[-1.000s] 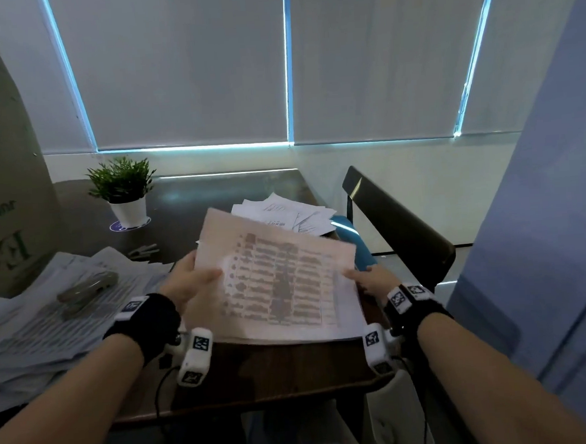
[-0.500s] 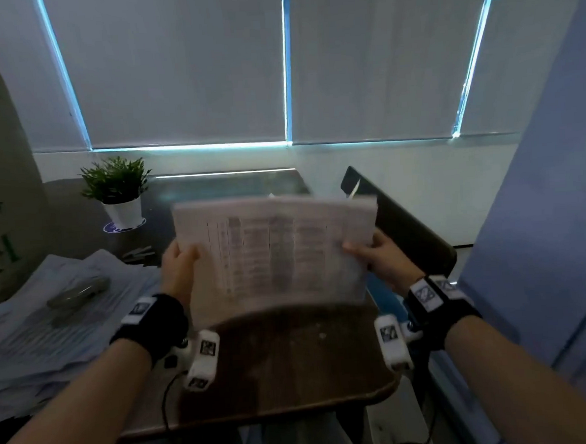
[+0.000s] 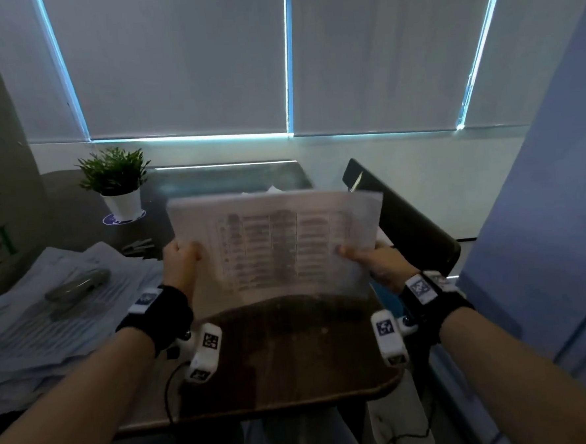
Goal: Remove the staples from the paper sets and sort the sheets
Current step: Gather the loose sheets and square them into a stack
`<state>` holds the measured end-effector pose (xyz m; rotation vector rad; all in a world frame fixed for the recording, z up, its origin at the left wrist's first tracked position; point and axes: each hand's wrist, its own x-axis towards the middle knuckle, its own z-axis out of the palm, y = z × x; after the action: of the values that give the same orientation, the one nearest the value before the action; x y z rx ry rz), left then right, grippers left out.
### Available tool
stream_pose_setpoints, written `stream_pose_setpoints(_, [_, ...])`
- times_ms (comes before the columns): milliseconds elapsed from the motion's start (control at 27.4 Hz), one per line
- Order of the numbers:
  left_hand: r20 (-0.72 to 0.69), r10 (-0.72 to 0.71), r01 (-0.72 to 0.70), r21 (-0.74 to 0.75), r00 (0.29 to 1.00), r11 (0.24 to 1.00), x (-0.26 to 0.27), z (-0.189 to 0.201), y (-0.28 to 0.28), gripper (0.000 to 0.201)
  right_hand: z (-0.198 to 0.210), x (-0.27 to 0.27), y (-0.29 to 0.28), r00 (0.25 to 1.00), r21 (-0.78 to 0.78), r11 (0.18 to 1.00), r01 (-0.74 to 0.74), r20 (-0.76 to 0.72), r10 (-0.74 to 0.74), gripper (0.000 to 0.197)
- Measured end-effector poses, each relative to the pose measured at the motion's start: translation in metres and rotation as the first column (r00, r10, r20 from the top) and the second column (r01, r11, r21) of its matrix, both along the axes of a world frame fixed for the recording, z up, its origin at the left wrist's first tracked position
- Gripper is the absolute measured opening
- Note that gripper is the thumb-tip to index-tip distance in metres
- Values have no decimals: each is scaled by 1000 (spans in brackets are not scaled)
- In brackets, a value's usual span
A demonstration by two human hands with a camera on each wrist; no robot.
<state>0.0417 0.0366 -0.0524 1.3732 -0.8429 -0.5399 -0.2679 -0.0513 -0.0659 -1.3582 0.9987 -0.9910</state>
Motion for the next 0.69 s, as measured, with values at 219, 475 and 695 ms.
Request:
stream_pose_setpoints(219, [26, 40, -45, 236, 999, 971, 16, -42, -24, 15, -7, 4, 6, 993, 137, 986, -91, -68, 101, 15])
stream_pose_setpoints(475, [218, -98, -49, 584, 971, 811, 24, -67, -26, 42, -41, 5, -16, 967, 233, 969, 85, -252, -24, 37])
stream_pose_setpoints(695, [468, -396, -201, 808, 790, 554, 14, -55, -11, 38, -47, 7, -9, 636, 53, 987, 149, -770, -55, 42])
